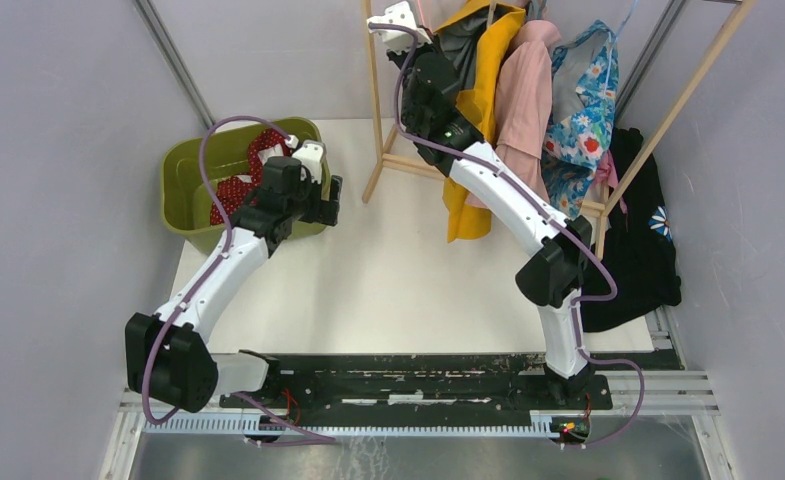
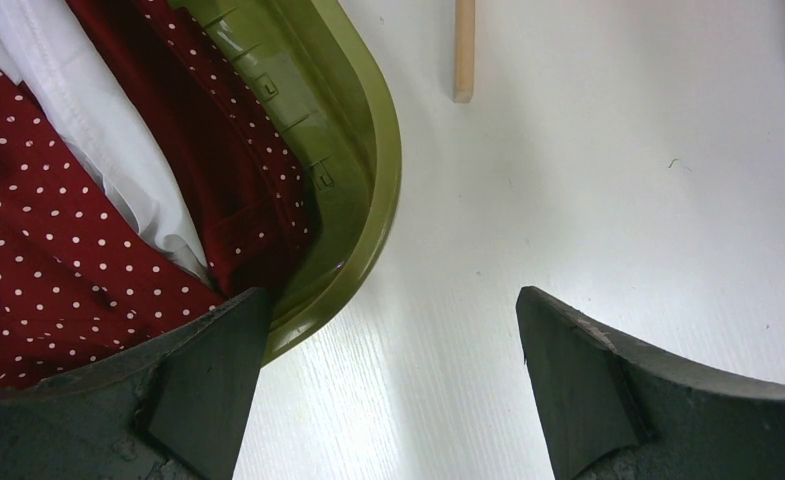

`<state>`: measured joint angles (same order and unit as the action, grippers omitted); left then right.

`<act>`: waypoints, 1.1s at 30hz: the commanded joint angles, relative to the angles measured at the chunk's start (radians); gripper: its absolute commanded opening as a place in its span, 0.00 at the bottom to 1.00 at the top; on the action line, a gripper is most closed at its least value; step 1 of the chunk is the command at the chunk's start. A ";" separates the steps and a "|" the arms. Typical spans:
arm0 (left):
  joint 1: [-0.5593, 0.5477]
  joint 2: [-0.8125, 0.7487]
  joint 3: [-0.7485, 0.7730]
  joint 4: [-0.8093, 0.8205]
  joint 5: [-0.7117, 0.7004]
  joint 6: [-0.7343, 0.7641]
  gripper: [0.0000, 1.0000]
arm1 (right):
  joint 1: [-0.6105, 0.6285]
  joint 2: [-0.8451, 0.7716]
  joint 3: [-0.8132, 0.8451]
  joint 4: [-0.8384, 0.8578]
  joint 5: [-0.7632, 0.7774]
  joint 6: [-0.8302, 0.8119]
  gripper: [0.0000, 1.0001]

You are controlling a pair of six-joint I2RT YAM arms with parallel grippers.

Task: Remove the skirt from the hanger
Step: Place the hanger at the clothesline.

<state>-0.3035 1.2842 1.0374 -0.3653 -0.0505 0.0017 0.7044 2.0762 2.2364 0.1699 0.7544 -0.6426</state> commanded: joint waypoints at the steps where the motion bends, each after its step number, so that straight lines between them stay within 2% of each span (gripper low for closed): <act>1: -0.009 -0.039 -0.009 0.032 -0.009 0.050 0.99 | -0.020 0.012 0.029 0.048 0.028 -0.005 0.01; 22: -0.012 -0.035 -0.034 0.045 -0.013 0.050 0.99 | -0.038 0.016 -0.065 0.069 0.075 -0.020 0.01; 33: -0.014 -0.038 -0.026 0.045 -0.016 0.055 0.99 | -0.015 -0.019 0.002 0.105 0.053 -0.088 0.01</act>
<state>-0.3119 1.2739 1.0073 -0.3420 -0.0525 0.0265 0.6762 2.1048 2.1979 0.2874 0.7822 -0.6849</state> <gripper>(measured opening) 0.990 0.045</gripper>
